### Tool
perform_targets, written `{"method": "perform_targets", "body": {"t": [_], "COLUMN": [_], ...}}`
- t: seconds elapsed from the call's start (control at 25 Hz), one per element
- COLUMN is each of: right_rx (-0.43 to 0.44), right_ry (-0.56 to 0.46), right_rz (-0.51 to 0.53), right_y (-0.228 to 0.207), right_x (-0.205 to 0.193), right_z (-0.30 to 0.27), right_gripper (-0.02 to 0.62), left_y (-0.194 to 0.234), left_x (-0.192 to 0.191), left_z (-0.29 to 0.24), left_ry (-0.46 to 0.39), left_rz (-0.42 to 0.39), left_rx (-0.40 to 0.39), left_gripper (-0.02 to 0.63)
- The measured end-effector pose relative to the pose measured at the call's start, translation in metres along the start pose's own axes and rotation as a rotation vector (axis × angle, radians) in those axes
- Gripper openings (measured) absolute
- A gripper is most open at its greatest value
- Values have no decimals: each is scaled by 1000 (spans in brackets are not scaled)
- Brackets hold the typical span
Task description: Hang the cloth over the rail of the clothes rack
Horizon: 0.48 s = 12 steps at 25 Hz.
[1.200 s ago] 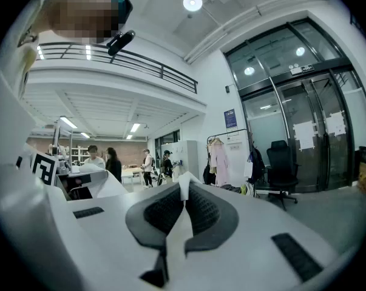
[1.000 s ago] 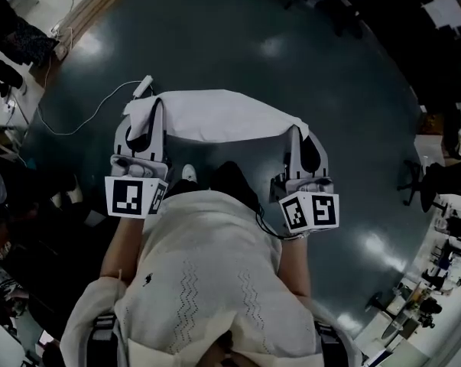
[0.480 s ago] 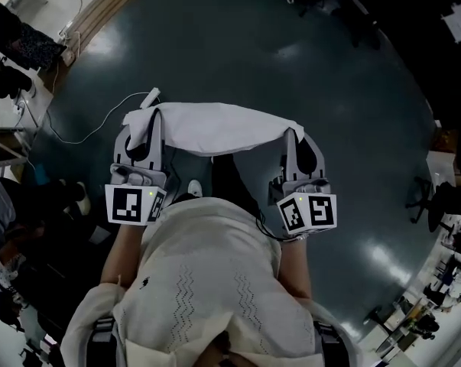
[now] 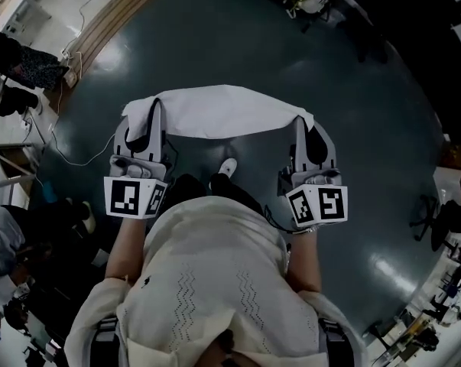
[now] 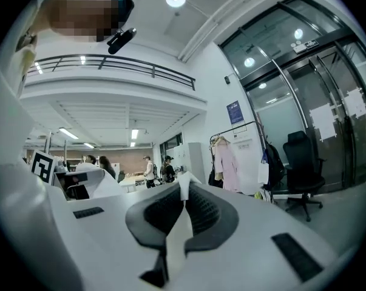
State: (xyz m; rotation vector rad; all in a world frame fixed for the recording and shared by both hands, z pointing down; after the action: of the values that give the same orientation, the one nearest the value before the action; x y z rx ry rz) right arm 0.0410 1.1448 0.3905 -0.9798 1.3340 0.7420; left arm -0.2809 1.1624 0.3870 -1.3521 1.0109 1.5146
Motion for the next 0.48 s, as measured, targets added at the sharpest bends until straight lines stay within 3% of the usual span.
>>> {"method": "perform_targets", "body": {"t": [0.2, 0.36, 0.48], "right_rx": [-2, -19, -56], "right_ry": [20, 56, 87], "right_rz": [0, -21, -28], "right_y": [-28, -32, -36], "right_x": [1, -15, -20], "right_z": [-44, -89, -133], "right_gripper": [21, 21, 21], "left_y": [18, 48, 82], "left_x": [-15, -31, -42], "left_z": [-44, -82, -125], "left_ry": [30, 44, 60], "left_rz": [15, 4, 40], "left_rx": [39, 27, 5], "left_gripper": [15, 15, 15]}}
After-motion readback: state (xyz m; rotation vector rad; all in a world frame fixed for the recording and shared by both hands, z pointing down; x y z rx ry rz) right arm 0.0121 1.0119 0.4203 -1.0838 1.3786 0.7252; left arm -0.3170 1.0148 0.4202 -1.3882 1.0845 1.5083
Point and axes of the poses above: the fingertips, and each gripper's own axes: z backward along the fingers, y to its left, x out of its top, the point moved 9 cm from there along z, backward along the fingers, and after that the axes turned 1 degree about -y, right-handed, at the moved point
